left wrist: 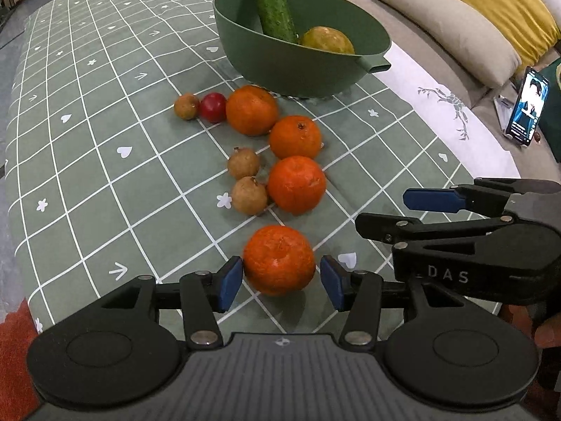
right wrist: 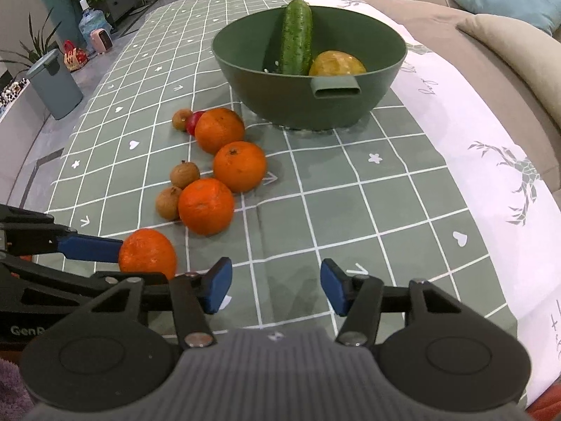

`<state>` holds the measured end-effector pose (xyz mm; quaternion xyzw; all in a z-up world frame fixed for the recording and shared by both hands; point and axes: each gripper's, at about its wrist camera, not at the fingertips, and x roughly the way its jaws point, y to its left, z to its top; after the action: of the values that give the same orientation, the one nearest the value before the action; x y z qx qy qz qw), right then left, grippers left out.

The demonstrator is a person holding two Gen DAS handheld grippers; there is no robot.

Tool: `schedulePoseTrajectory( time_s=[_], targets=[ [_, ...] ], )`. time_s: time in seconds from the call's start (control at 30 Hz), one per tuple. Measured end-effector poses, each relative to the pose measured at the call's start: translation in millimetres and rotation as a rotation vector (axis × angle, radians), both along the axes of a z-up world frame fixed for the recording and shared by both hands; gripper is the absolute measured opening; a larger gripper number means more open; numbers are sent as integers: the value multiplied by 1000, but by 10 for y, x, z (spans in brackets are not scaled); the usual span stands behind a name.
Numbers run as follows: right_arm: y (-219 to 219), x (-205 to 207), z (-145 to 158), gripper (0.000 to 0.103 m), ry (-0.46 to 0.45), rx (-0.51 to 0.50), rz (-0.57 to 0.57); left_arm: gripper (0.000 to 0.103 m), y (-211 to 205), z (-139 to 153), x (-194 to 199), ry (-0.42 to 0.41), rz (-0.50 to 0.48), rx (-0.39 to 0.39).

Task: Organize fruits
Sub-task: 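Close the left tool on a tangerine while the right tool moves to another tangerine, then close the right tool on the tangerine beside the other fruits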

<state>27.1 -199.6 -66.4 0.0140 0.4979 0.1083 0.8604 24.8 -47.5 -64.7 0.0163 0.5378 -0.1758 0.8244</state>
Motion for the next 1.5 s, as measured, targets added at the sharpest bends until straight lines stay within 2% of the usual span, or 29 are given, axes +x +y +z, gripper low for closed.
schedulePoseTrajectory(
  time_s=[0.2, 0.23, 0.37, 0.5, 0.63, 0.9, 1.27, 1.37, 1.43, 1.5],
  targets=[
    [-30, 36, -28, 54, 8, 10, -9, 56, -5, -68, 34, 22, 2, -2],
    [-33, 40, -29, 54, 10, 13, -10, 52, 3, -73, 36, 24, 1, -14],
    [-23, 33, -25, 53, 5, 19, -3, 49, 31, -66, 32, 26, 5, -26],
    [31, 37, 3, 54, -8, 29, 22, 49, 104, -40, 50, 47, 32, -4],
    [141, 83, 28, 54, -8, 35, 60, 49, 243, 6, 95, 75, 78, -20],
    [391, 266, 64, 53, -25, 22, 126, 49, 427, 53, 181, 77, 138, -11],
    [484, 509, -96, 53, 48, 32, 121, 49, 518, -7, 262, 107, 176, -25],
    [473, 523, -122, 50, 61, 51, 116, 49, 521, -17, 278, 112, 177, -25],
    [474, 518, -112, 40, 61, 71, 128, 49, 519, -27, 282, 117, 177, -23],
    [486, 513, -101, 39, 60, 58, 130, 49, 516, -36, 282, 123, 178, -22]
  ],
)
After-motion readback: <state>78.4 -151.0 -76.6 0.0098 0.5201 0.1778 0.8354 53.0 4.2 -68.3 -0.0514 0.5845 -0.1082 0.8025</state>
